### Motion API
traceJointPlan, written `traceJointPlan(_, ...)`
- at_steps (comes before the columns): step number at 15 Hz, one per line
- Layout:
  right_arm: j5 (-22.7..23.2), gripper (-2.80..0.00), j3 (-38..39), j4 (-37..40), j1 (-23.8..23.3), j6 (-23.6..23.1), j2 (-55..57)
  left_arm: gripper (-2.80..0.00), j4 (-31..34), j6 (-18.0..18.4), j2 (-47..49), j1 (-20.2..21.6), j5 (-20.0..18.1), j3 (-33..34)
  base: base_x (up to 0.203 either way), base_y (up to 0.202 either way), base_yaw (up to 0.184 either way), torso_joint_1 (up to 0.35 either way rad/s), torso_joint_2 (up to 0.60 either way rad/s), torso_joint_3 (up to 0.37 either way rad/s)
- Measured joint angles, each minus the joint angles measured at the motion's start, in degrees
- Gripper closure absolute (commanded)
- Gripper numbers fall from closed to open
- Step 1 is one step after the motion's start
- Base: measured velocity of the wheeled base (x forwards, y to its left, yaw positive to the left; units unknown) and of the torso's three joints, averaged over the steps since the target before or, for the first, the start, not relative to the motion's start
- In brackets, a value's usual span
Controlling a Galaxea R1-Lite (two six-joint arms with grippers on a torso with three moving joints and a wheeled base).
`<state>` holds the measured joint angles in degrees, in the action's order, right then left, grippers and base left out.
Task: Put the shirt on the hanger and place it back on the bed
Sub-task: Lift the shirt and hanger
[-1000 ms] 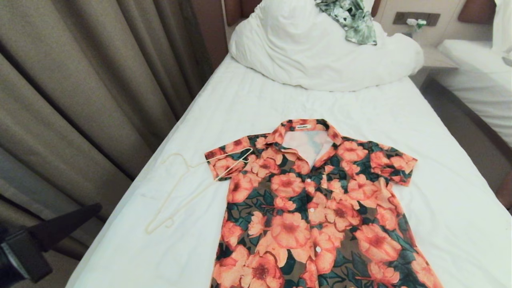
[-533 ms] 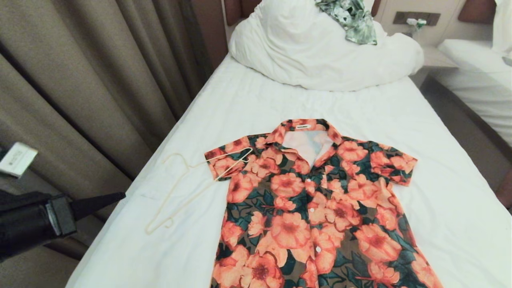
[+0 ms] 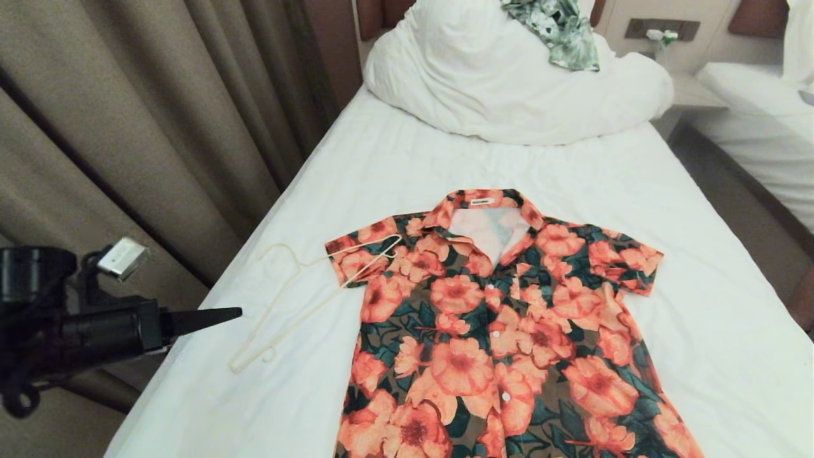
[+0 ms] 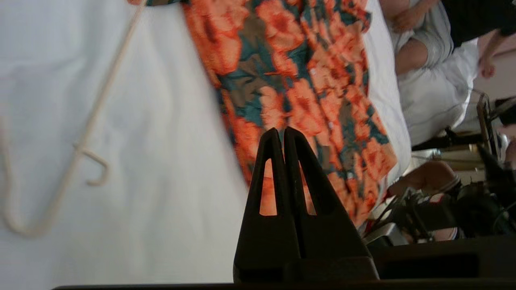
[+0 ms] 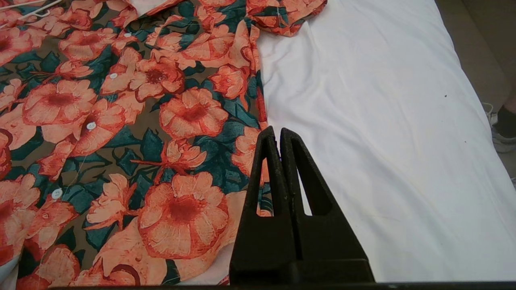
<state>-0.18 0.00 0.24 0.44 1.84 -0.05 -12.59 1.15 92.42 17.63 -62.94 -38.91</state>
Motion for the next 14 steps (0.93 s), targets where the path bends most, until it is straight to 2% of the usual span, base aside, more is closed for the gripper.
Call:
traceJointPlan(3,0.0,0.0,0.0,0.0,0.0,0.0,0.0,0.0,0.5,4.5,10.5,0.0,-1.1,-8.0,0.0,0.0,0.0,0.0,0.0,0.0)
traceJointPlan(5,0.0,0.0,0.0,0.0,0.0,0.0,0.0,0.0,0.1,5.3,14.5,0.1,-1.3,-10.5,0.0,0.0,0.0,0.0,0.0,0.0)
traceJointPlan(6,0.0,0.0,0.0,0.0,0.0,0.0,0.0,-1.23,0.0,5.8,16.1,0.1,-1.4,-11.1,0.0,0.0,0.0,0.0,0.0,0.0)
traceJointPlan(7,0.0,0.0,0.0,0.0,0.0,0.0,0.0,-2.8,0.0,6.9,17.9,0.2,-1.4,-11.8,0.0,0.0,0.0,0.0,0.0,0.0)
traceJointPlan(11,0.0,0.0,0.0,0.0,0.0,0.0,0.0,-2.8,0.5,13.2,25.6,1.6,-1.0,-16.3,0.0,0.0,0.0,0.0,0.0,0.0)
traceJointPlan(14,0.0,0.0,0.0,0.0,0.0,0.0,0.0,-2.8,0.6,13.6,29.9,2.4,-0.9,-21.2,0.0,0.0,0.0,0.0,0.0,0.0)
